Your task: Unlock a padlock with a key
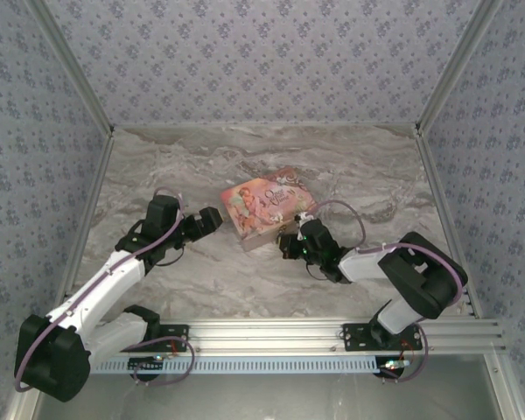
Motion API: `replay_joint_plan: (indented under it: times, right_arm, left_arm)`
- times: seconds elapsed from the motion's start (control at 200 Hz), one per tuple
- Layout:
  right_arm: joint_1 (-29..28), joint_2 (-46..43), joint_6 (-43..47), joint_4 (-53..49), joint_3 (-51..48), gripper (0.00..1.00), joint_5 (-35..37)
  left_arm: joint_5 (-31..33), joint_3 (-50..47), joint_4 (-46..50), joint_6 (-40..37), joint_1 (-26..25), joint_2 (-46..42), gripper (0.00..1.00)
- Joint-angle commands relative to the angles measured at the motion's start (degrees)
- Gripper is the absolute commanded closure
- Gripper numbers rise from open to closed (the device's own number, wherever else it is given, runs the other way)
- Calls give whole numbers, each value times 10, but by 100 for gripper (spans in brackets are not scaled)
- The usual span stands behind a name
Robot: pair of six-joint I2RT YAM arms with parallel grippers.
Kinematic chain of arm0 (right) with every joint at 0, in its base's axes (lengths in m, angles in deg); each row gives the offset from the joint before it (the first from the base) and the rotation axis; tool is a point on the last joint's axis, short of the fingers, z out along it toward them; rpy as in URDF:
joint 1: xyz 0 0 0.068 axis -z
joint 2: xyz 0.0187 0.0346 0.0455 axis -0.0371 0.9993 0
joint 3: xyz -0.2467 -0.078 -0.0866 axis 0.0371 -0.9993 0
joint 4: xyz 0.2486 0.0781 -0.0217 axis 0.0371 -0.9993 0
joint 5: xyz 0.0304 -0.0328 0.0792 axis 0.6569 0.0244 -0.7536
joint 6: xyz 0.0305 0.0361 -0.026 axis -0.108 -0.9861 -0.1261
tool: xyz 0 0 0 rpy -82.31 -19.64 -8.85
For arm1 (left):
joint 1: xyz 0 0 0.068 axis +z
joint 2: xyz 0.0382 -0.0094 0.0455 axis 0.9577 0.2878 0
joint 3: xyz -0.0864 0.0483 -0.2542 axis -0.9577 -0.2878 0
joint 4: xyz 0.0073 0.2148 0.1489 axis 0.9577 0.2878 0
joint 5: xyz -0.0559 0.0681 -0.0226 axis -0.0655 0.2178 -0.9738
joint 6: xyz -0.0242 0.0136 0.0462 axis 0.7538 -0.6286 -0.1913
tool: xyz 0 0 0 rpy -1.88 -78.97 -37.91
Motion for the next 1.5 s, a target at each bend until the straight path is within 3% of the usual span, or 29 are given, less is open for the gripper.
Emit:
replay_joint_plan:
  times: [0.0,0.195,0.61,0.829,1.494]
  right_arm:
    - [8,12,-28,-14,0,100,-22]
    - [15,17,-28,-21,-1,100,-33]
    - [46,22,-59,10,-20,100,-81]
    - [75,31,-80,54,-42,100,-117]
    - [146,-13,-113,86,-40,100,-183]
  left_arm:
    - [-32,-10,-40,7,-1,-5,0]
    - [-45,-2,-88,8,-32,40,1]
    - [-27,62,-145,12,-78,220,1]
    - [16,58,-119,6,-78,247,1]
    - [42,28,-111,13,-78,293,1]
